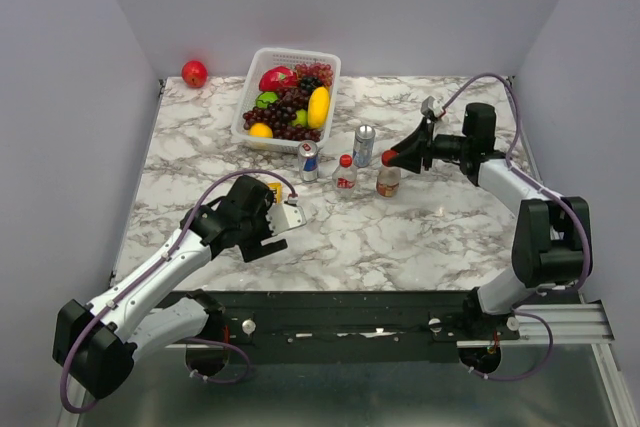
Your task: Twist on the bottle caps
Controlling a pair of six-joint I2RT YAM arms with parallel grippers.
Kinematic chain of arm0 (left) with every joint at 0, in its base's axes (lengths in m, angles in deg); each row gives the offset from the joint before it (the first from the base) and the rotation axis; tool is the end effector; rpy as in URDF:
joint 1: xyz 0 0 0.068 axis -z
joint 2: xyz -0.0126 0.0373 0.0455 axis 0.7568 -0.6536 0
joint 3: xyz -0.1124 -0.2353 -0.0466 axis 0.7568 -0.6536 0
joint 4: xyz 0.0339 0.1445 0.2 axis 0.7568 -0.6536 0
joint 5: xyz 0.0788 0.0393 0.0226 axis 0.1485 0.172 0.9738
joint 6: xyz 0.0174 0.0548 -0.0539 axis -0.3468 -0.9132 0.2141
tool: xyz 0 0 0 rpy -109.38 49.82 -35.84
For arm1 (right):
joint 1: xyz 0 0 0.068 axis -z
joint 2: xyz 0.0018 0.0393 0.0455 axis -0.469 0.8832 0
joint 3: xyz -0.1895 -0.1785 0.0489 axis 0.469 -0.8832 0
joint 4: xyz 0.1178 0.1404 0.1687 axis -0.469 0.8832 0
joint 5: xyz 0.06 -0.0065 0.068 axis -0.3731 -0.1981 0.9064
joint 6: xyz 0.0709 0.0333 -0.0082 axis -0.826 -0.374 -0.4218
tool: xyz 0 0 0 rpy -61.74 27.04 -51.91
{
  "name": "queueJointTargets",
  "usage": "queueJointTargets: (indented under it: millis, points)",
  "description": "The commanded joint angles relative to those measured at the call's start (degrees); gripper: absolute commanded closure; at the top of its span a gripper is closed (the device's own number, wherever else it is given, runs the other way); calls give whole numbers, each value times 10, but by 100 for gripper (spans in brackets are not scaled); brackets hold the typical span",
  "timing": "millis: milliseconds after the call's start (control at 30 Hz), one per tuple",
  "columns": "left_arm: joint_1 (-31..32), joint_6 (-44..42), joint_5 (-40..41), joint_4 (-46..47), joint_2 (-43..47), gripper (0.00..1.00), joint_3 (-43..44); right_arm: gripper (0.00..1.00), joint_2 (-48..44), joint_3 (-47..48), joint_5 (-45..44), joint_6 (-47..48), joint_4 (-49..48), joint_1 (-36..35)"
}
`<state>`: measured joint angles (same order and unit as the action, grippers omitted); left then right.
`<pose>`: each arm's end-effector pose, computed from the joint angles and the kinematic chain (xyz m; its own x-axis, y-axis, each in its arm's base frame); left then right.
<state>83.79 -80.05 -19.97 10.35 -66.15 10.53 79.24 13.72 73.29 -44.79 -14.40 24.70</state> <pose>0.1555 -0.1078 0.2085 -0.2154 0.8806 -0.4221 0.8782 0.3637 0.3105 0.3281 0.0823 0.2419 -0.1745 -0.1080 -0.9787 -0.9517 0.2735 0.1395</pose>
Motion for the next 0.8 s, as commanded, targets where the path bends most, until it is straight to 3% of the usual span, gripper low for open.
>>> queueJointTargets:
  millis: [0,467,767]
  points:
    - [2,-8,7,13,-2,2,-4,55,20,30,16,30,52,4]
    - [0,-13,5,12,-11,2,3,40,54,84,43,81,153,4]
    - [-1,-13,-8,19,-13,2,-1,39,61,95,43,87,173,3]
